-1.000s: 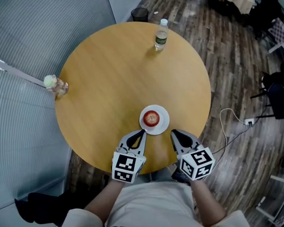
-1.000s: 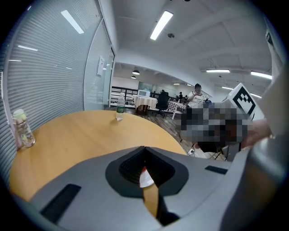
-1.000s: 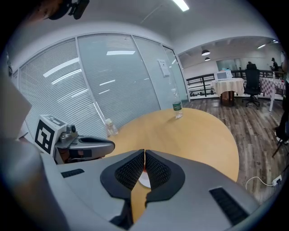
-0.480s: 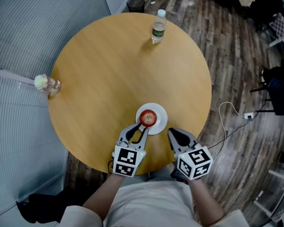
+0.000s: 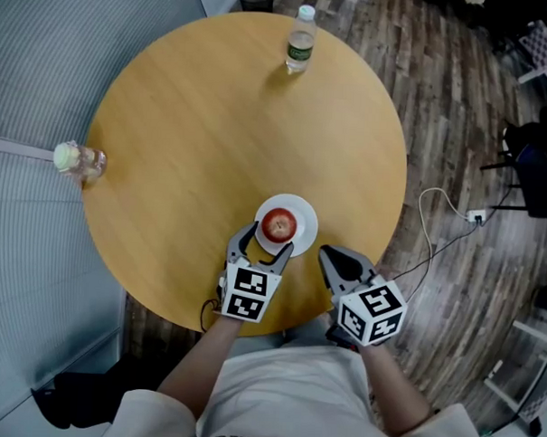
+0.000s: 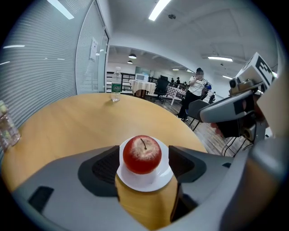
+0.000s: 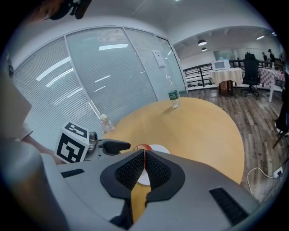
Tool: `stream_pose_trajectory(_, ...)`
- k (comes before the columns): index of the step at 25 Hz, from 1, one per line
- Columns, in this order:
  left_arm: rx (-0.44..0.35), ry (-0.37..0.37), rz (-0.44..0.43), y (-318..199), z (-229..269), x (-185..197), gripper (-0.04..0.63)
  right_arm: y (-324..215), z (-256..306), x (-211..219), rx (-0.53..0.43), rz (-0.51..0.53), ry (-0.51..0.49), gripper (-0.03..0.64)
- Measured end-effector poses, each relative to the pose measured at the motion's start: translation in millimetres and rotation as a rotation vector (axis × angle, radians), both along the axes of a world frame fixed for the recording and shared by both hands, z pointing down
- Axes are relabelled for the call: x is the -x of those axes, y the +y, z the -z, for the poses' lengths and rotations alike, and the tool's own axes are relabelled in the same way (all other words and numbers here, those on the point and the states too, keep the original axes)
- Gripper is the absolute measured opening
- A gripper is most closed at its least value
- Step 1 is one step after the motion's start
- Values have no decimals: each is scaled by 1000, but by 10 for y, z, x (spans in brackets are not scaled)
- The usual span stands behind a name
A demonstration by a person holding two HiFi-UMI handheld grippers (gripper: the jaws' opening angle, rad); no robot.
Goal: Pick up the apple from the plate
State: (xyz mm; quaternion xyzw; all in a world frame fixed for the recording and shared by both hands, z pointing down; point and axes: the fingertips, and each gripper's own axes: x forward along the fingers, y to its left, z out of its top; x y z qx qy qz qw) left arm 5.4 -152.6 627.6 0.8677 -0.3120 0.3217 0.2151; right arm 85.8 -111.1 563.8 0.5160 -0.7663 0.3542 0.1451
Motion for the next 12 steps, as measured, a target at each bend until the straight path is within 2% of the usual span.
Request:
stream_pose_trajectory(8,3,-37,-28,-69,-242,-69,385,-35,-48,-33,13,-4,-5,32)
stream_pose_trajectory(12,8,-30,-57,-52,-405,-123,405,-49,-84,-35,23,-6,-8,32)
